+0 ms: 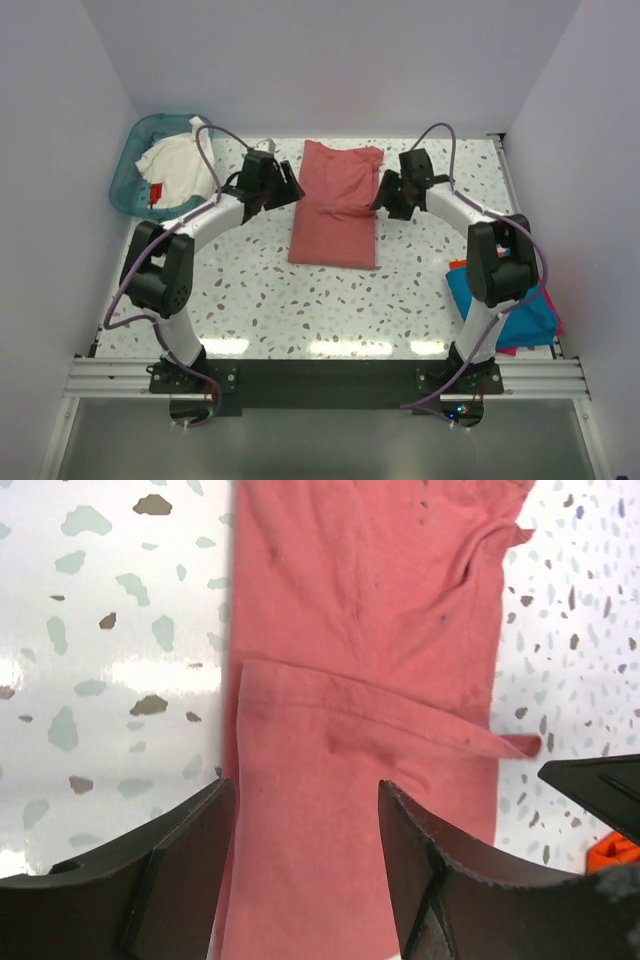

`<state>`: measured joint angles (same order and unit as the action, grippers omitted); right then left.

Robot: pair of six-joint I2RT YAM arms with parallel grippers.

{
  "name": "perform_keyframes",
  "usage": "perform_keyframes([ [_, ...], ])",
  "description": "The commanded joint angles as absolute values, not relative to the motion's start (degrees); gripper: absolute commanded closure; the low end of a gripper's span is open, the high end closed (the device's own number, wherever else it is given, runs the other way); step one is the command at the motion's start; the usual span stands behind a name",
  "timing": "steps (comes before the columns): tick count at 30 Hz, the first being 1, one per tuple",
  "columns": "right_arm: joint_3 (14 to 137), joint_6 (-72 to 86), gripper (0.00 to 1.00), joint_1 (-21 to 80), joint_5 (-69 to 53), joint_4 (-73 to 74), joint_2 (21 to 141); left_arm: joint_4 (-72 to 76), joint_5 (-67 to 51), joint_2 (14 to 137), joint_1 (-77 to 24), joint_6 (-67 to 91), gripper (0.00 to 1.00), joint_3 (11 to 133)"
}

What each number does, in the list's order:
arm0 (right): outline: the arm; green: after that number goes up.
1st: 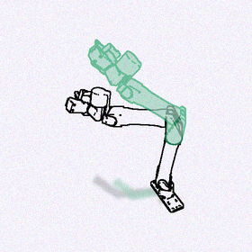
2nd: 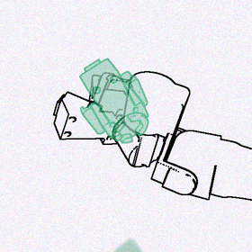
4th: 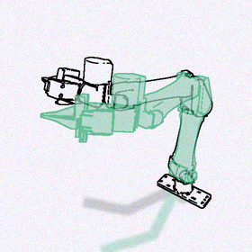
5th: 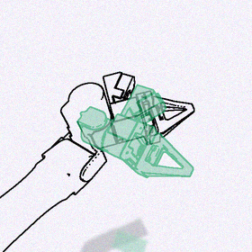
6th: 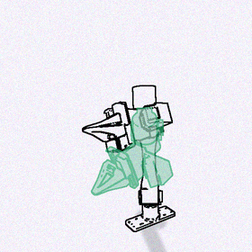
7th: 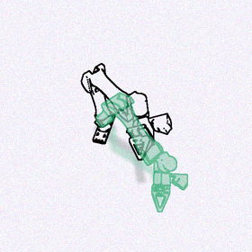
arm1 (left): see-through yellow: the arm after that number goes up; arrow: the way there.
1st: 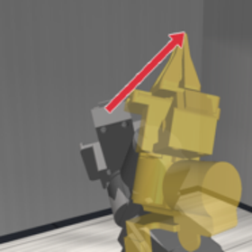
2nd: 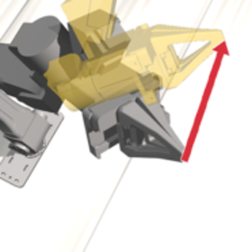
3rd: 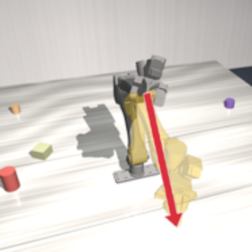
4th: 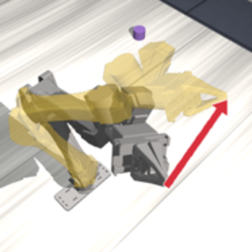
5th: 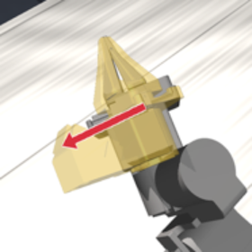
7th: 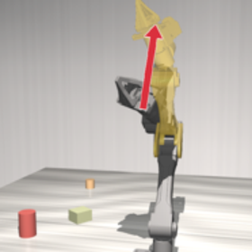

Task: Fold and stack the t-shirts
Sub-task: Fold the tshirt

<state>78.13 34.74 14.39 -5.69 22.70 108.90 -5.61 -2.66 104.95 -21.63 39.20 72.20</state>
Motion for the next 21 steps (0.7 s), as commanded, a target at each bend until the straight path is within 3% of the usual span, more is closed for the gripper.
perform_keyframes([
  [1,74.1,33.6,0.41,15.7,-1.4,23.0,99.8,-4.1,-1.7,98.4,-22.3,38.8,0.37,68.4],
  [6,69.9,34.0,0.46,20.9,1.8,21.0,96.5,-1.7,-2.4,95.5,-26.1,41.0,0.60,61.9],
  [10,72.4,33.7,0.50,24.3,0.6,20.0,100.7,-1.1,-2.4,97.3,-29.4,41.3,0.77,61.3],
  [15,80.6,33.0,0.57,24.8,-1.9,20.8,111.4,-1.0,-1.1,100.6,-31.9,42.1,0.82,61.3],
  [21,88.1,33.5,0.57,21.4,-2.5,23.5,117.9,-5.4,3.4,103.7,-32.1,44.3,0.88,59.7],
])
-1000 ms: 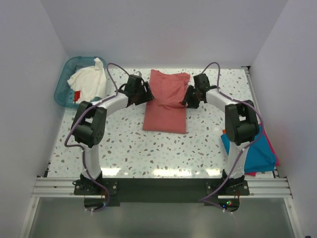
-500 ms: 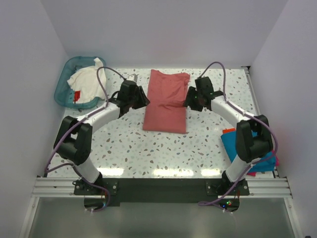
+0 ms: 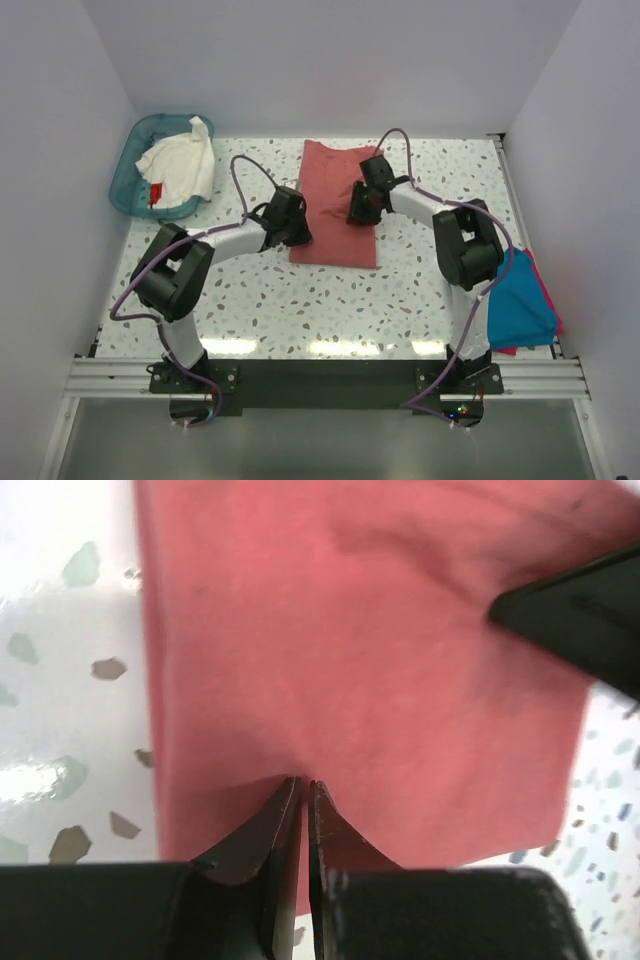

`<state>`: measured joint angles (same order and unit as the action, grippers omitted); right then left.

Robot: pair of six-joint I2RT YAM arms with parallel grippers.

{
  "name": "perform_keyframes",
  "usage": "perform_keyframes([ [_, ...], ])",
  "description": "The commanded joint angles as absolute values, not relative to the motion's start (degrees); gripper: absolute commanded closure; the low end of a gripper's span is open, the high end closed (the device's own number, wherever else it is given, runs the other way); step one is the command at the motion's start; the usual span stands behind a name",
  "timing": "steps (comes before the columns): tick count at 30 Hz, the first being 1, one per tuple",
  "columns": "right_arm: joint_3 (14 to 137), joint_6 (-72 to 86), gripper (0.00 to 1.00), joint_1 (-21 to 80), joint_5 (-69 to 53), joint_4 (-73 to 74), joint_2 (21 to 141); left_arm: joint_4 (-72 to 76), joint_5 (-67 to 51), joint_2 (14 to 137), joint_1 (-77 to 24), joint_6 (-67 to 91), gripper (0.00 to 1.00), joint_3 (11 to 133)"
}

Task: Fold and stack the t-shirts
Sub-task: Fold the tshirt

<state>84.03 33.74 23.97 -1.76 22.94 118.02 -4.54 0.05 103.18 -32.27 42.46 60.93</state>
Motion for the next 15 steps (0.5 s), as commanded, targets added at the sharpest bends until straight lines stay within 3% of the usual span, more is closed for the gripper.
perform_keyframes([
  [1,88.2,33.8,0.57,20.8,-2.8,23.6,118.0,-5.3,3.9,103.6,-32.0,44.6,0.89,59.0],
  [15,78.2,36.5,0.56,18.5,-6.1,20.0,115.8,-1.8,3.3,101.6,-33.9,47.7,0.89,51.2],
])
